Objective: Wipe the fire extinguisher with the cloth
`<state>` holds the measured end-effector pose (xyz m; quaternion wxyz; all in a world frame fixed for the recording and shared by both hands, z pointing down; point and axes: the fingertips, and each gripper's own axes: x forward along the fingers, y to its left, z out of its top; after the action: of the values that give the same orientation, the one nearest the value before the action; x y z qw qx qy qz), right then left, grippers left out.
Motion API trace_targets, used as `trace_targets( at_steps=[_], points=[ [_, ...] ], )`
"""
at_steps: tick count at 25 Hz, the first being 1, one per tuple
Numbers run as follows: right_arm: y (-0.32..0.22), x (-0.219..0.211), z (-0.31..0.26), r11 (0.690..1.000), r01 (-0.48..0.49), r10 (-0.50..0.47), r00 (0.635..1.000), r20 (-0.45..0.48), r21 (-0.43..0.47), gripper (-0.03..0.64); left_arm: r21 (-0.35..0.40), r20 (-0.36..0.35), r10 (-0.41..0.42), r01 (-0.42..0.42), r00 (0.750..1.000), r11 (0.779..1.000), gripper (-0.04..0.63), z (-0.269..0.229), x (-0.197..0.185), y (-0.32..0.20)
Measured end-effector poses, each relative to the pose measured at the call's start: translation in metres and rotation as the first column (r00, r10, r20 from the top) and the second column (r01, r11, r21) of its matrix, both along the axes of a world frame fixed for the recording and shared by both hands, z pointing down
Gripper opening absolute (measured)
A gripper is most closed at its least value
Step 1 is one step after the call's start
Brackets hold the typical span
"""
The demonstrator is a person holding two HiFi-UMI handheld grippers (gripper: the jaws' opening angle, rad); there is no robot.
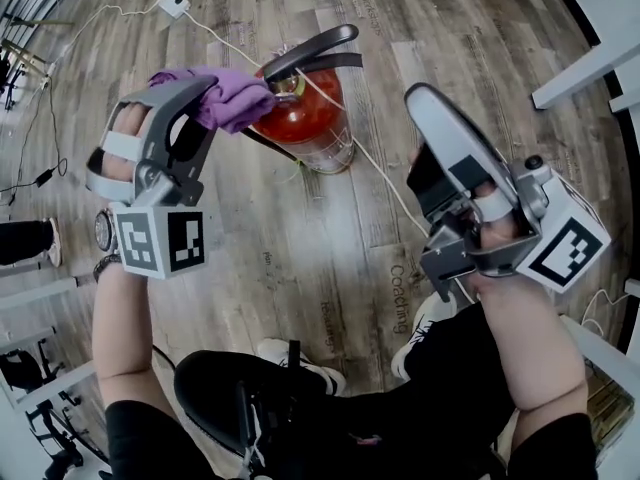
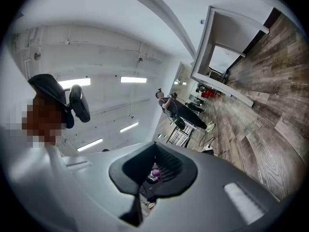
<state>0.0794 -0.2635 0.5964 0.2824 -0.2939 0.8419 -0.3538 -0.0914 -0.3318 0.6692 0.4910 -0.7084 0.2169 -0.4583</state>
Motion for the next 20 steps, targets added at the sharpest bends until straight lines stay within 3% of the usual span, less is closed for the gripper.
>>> trace_targets(
  at_steps=[2,8,10,13,17,18,20],
  points=[
    [-0.002,-0.003,0.002,1.0,0.005,-0.005,1.0,0.005,-0.01,0.003,-0.019,-0.021,-0.041,0.04,0.999,0.999,0.091,0.019,-0.015,0.003],
    [-0.001,-0.016,0.007,0.999,0.027,-0.028,1.0,-0.002,-0.028,0.003,0.002,-0.186,-0.095,0.097,0.978,0.995,0.092,0.044,-0.029,0.012],
    [-0.001,-0.017,0.009,0.999,0.03,-0.03,1.0,-0.006,-0.034,0.003,-0.022,-0.195,-0.118,0.116,0.974,0.993,0.092,0.06,-0.037,0.017],
    [-0.002,-0.017,0.01,0.999,0.033,-0.033,0.999,-0.004,-0.042,0.003,-0.128,-0.165,-0.158,0.138,0.974,0.982,0.091,0.105,-0.046,0.026],
    [-0.003,-0.023,0.012,0.998,0.039,-0.039,0.999,-0.001,-0.045,0.003,-0.334,-0.14,-0.19,0.134,0.972,0.933,0.091,0.186,-0.037,0.041],
    [-0.002,-0.025,0.012,0.998,0.042,-0.042,0.999,-0.002,-0.046,0.003,-0.393,-0.142,-0.204,0.134,0.969,0.91,0.091,0.206,-0.03,0.044],
    [-0.001,-0.028,0.013,0.998,0.047,-0.047,0.999,-0.004,-0.049,0.003,-0.527,-0.158,-0.269,0.149,0.95,0.837,0.091,0.243,-0.019,0.046]
  ],
)
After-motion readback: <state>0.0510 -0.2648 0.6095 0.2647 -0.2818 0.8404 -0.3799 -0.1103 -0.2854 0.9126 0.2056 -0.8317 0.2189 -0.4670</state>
